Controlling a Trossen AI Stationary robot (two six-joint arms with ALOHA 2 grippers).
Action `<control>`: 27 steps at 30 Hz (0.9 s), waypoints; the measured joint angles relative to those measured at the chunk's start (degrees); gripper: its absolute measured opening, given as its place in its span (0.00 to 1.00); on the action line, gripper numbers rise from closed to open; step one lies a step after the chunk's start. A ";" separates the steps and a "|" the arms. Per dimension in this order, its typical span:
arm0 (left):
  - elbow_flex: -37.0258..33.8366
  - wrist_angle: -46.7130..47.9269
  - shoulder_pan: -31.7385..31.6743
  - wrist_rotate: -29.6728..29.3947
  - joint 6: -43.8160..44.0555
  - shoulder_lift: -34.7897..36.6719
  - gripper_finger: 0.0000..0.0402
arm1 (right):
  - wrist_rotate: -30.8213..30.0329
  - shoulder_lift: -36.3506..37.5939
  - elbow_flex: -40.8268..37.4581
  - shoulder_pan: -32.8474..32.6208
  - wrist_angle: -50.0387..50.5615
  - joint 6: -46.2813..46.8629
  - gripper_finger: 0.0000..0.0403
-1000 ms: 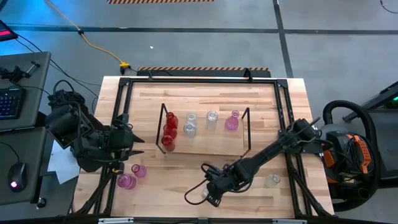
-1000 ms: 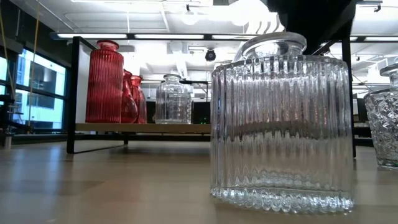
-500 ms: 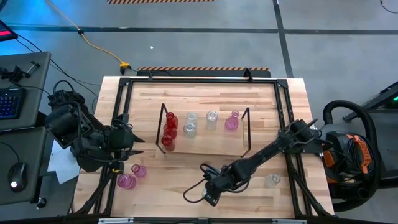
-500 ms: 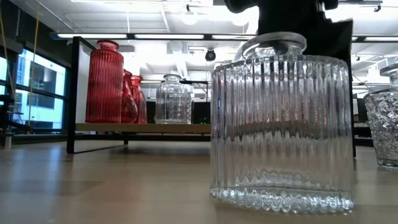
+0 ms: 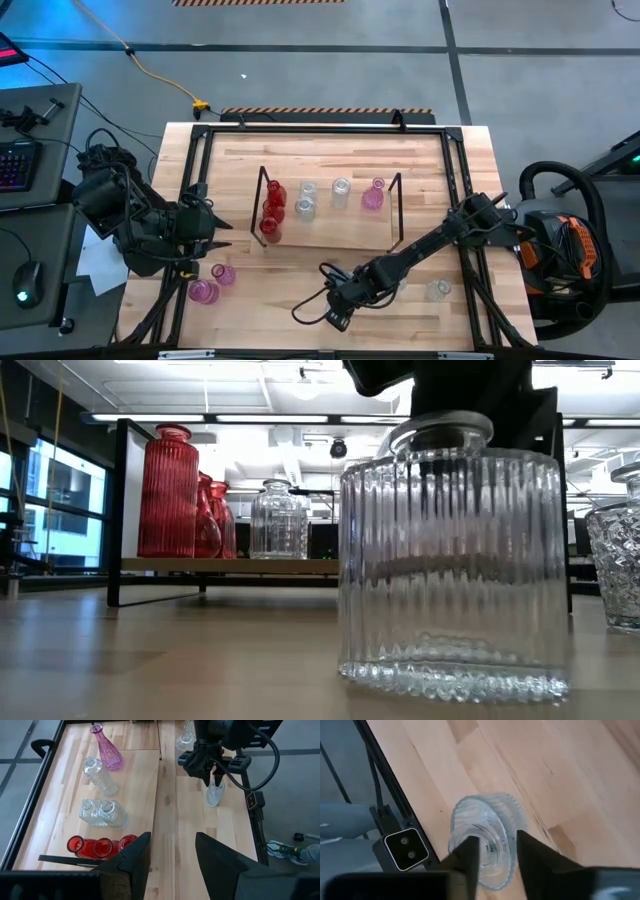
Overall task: Sort vases onto shelf
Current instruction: Put the transparent vase aligned with the other transparent vase on the shelf
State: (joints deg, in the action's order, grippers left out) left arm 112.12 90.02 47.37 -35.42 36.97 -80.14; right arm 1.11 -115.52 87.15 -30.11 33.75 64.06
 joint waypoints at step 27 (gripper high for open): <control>0.00 -0.01 0.00 0.07 -1.22 0.48 0.37 | 3.16 5.09 1.62 8.12 4.78 -10.20 0.01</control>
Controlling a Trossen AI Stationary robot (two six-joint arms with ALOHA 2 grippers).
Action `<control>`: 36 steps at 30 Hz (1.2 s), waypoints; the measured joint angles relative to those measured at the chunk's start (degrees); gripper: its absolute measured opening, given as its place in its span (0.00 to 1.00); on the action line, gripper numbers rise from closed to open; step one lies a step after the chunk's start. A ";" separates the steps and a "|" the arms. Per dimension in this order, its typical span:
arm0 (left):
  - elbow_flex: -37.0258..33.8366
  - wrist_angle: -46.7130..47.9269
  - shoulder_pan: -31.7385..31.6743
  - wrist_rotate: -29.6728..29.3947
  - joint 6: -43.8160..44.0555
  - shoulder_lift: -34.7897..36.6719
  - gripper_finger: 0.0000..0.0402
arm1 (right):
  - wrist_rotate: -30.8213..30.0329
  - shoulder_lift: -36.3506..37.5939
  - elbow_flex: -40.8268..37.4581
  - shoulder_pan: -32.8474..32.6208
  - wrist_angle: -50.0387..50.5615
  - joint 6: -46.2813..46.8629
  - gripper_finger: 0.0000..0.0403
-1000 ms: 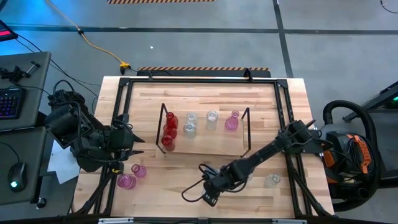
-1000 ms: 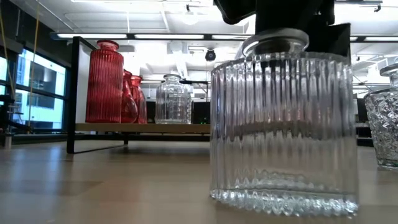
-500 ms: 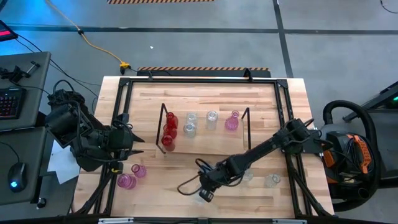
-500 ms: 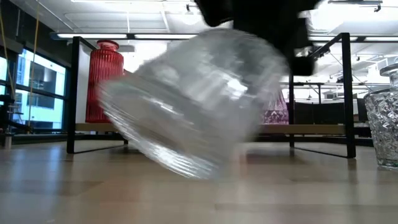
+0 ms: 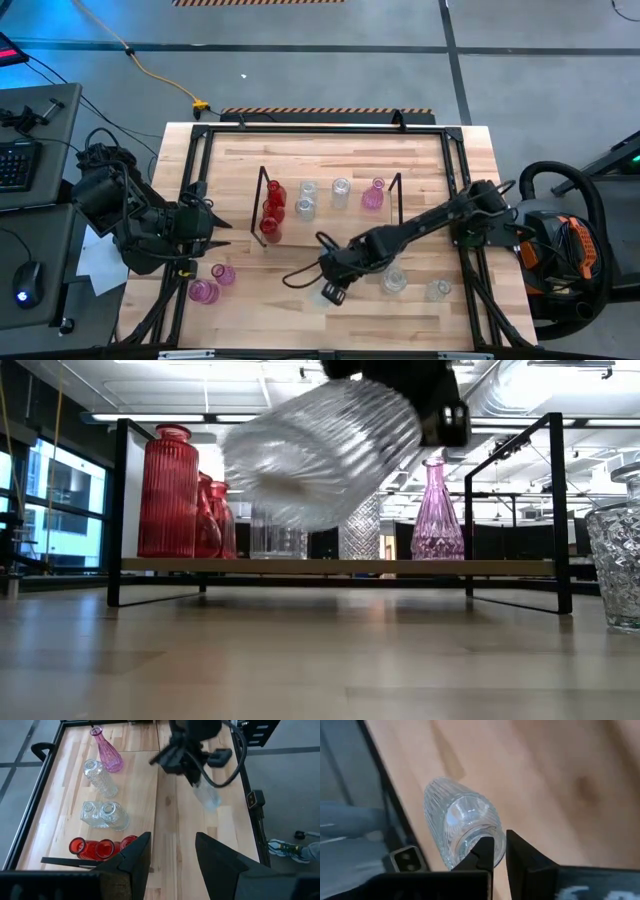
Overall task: Sort vases onto shelf
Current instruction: Put the transparent vase aligned with the other transparent vase on the shelf
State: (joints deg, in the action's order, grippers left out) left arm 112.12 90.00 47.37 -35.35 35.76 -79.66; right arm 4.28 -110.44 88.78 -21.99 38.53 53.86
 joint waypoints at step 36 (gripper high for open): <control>0.00 0.02 -0.11 -6.08 4.74 -0.02 0.37 | -20.80 -0.91 13.46 12.45 34.96 -35.44 0.01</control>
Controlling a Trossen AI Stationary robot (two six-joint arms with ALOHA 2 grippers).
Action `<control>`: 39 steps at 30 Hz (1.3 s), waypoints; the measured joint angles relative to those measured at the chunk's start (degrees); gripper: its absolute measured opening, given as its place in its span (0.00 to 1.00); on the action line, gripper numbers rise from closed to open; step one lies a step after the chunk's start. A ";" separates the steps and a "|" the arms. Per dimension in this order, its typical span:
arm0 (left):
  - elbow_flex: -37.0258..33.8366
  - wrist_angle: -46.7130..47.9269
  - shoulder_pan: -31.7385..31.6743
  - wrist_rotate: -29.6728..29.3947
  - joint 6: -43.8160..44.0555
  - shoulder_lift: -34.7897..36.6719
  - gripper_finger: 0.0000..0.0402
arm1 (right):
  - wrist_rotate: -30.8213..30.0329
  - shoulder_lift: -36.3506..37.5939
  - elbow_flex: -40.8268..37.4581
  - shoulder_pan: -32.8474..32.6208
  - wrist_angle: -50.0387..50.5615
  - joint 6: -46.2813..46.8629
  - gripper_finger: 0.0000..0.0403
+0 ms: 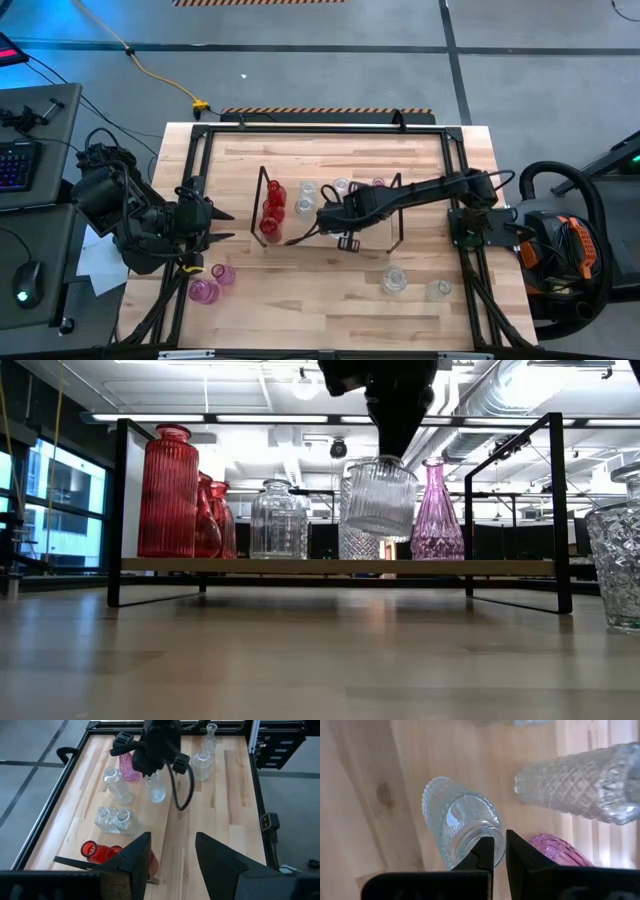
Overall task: Sort vases onto shelf
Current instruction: Put the transparent vase aligned with the other transparent vase on the shelf
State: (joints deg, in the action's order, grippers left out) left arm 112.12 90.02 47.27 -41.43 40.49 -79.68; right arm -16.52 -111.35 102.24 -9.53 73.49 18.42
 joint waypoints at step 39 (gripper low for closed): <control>0.02 0.00 0.04 -0.33 0.33 -0.04 0.37 | 2.54 -4.04 0.11 4.20 -3.69 -0.63 0.16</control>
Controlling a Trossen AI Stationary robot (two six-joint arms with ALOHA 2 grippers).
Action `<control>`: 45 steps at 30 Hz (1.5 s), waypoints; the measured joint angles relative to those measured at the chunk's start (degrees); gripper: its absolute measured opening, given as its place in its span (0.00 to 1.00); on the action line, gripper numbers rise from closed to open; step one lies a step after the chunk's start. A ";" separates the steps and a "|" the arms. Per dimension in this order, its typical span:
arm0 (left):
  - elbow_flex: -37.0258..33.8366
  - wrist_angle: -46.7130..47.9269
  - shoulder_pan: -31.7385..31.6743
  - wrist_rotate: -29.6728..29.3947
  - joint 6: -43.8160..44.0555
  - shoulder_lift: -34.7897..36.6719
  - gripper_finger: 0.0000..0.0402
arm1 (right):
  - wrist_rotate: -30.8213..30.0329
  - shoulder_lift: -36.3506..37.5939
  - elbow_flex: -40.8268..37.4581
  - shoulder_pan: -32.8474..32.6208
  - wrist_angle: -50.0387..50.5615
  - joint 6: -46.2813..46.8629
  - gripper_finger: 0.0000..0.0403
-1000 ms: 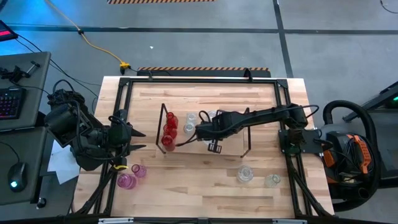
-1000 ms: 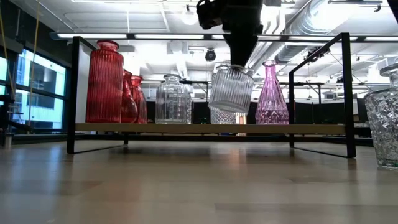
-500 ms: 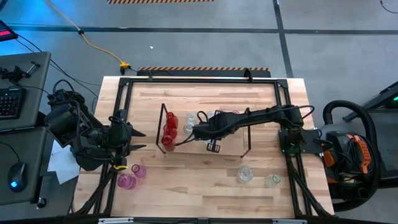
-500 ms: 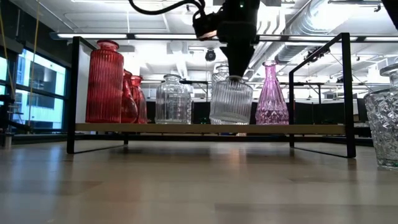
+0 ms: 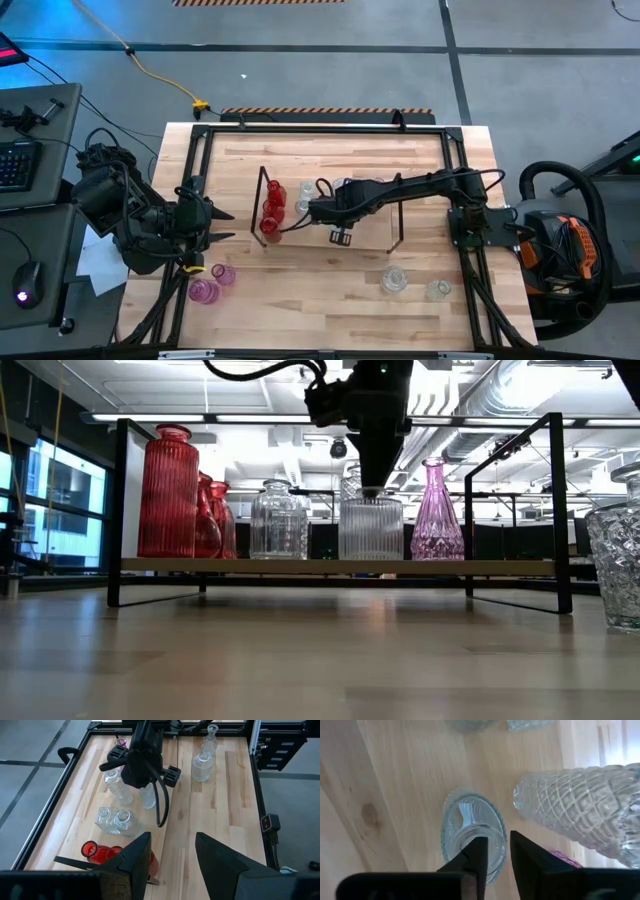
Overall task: Sort vases onto shelf
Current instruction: Put the transparent vase aligned with the other transparent vase on the shelf
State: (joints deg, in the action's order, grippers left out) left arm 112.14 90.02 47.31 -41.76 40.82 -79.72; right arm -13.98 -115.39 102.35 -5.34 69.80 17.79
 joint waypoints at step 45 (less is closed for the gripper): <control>0.00 0.00 -0.02 0.04 -0.98 0.07 0.37 | -9.16 0.67 13.37 -2.22 7.17 7.65 0.19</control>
State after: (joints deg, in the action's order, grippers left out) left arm 112.14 90.02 47.29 -41.71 39.83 -79.66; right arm -23.14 -114.73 115.72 -7.56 76.97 25.44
